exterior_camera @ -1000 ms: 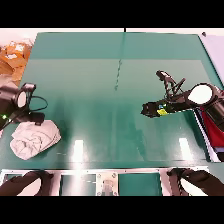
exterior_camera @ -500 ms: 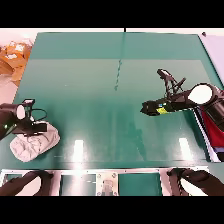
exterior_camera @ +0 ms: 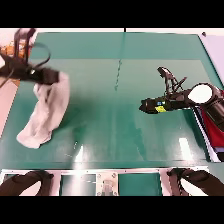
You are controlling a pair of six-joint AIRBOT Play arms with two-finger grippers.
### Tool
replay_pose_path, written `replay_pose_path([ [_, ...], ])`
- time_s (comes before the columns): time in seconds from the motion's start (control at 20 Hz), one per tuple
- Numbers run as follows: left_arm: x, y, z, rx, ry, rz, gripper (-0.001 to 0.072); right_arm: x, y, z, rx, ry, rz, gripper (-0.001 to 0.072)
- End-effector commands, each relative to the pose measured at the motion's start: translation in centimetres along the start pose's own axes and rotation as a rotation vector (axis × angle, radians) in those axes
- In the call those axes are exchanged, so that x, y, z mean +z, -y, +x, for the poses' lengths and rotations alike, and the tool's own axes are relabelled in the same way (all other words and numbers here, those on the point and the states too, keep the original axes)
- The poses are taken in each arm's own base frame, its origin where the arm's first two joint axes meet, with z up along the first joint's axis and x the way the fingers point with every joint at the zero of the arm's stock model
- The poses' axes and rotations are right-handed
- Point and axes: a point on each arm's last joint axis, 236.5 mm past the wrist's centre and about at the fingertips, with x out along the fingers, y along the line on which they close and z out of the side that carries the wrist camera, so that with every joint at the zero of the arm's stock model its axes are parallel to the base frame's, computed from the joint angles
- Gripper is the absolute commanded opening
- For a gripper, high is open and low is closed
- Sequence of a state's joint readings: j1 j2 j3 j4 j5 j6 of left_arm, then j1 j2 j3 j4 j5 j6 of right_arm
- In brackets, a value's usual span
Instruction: Fold the shirts.
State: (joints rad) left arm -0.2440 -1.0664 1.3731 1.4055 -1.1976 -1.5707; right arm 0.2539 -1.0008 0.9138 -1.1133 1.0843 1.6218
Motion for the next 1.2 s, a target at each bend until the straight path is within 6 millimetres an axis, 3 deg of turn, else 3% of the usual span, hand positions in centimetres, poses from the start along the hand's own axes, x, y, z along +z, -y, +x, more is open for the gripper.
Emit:
replay_pose_path([
  [0.0,4.3,13.0,-2.5,-0.299,0.182,0.177,0.0019,0.1,-0.1,0.0,0.004,0.003,0.003,0.0014],
  [0.1,1.9,17.7,1.2,-0.395,0.087,0.247,0.0019,0.1,-0.2,0.0,0.006,0.003,0.004,0.0014],
  [0.25,-3.3,22.7,7.6,-0.512,-0.113,0.282,0.0021,0.5,0.2,-0.2,0.002,0.015,0.056,0.0013],
  [0.3,-4.4,23.8,9.1,-0.560,-0.164,0.235,0.0098,0.9,0.5,-0.5,-0.001,0.025,0.068,0.0016],
  [0.35,-4.8,24.3,10.2,-0.593,-0.198,0.182,0.0606,1.4,1.1,-0.9,-0.007,0.041,0.084,0.0092],
  [0.4,-4.7,23.6,10.9,-0.584,-0.211,0.149,0.0716,1.9,1.6,-1.3,-0.012,0.054,0.102,0.0208],
  [0.45,-4.0,21.6,11.2,-0.553,-0.212,0.139,0.0720,2.4,2.4,-1.9,-0.020,0.064,0.123,0.0282],
  [0.5,-3.2,18.9,11.1,-0.506,-0.223,0.145,0.0720,2.8,3.2,-2.3,-0.029,0.076,0.146,0.0307],
  [0.6,-1.5,11.6,10.1,-0.359,-0.264,0.138,0.0719,3.3,5.2,-2.9,-0.050,0.091,0.197,0.0415],
  [0.65,-1.6,7.7,9.7,-0.275,-0.306,0.097,0.0720,3.4,6.3,-2.8,-0.061,0.088,0.225,0.0431],
  [0.7,-2.6,3.9,9.4,-0.207,-0.370,0.033,0.0719,3.4,7.1,-2.3,-0.069,0.075,0.239,0.0431],
  [0.8,-6.2,-0.6,9.2,-0.159,-0.509,-0.093,0.0720,2.9,8.3,-0.3,-0.080,0.011,0.242,0.0431],
  [0.9,-11.0,-1.9,10.6,-0.158,-0.632,-0.166,0.0720,2.2,9.4,2.5,-0.072,-0.063,0.254,0.0430],
  [1.0,-15.5,-0.7,12.5,-0.206,-0.713,-0.241,0.0720,2.2,10.5,5.3,-0.058,-0.100,0.288,0.0429],
  [1.15,-18.2,-0.4,16.1,-0.215,-0.658,-0.354,0.0720,2.7,10.5,9.0,0.022,-0.142,0.305,0.0429],
])
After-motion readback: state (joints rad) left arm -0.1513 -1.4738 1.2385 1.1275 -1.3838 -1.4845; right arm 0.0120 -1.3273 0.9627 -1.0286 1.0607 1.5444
